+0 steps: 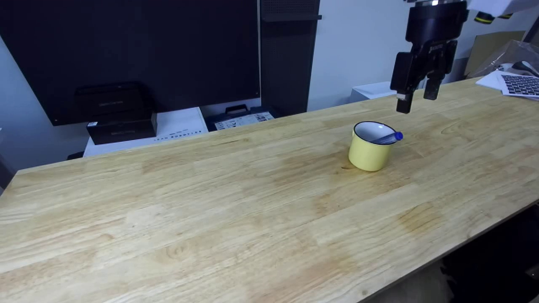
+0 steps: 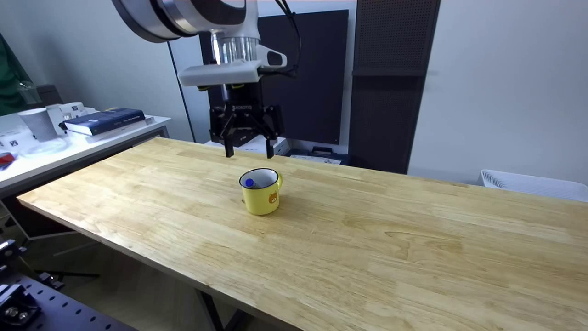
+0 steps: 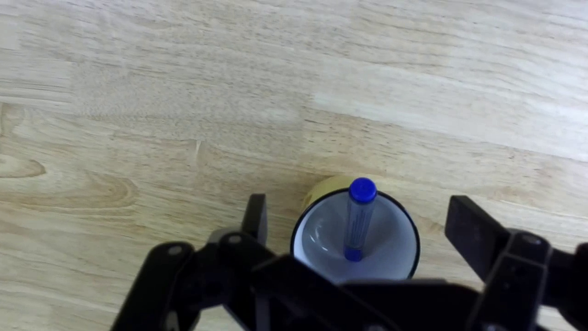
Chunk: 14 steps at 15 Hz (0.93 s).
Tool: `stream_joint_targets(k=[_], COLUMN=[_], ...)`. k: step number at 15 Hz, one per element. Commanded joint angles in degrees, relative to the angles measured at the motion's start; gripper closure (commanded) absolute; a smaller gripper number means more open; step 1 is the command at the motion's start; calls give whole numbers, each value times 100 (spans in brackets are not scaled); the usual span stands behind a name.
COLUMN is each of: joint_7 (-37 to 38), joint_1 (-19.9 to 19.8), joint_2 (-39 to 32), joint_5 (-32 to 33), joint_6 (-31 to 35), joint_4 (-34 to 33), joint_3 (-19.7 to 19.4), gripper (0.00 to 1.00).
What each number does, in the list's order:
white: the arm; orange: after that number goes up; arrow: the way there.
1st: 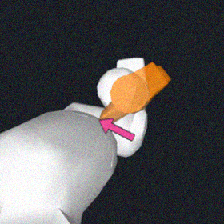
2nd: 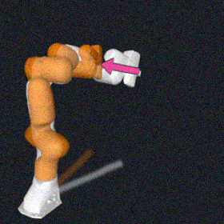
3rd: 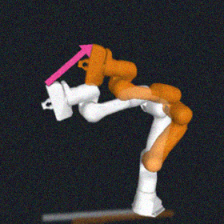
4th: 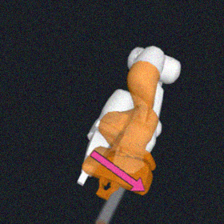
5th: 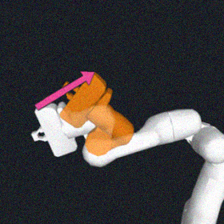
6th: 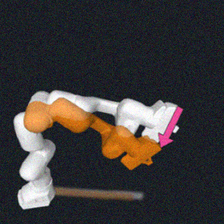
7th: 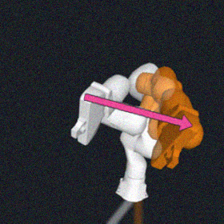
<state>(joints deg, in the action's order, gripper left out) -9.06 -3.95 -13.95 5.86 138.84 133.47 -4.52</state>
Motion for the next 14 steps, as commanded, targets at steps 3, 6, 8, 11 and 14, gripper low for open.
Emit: stream_joint_targets(k=[3,6,8,11,14], joint_7=[-47,-48,-17,-18,3], joint_1=[-14,32,68,73,100], joint_2=[-345,-609,-755,-942,-1029], joint_5=[210,279,347,331,396], joint_6=[117,205,274,318,376], joint_4=[3,-114,-159,-261,-346], joint_3=[20,46,60,70,51], gripper=[0,0,0,25,40])
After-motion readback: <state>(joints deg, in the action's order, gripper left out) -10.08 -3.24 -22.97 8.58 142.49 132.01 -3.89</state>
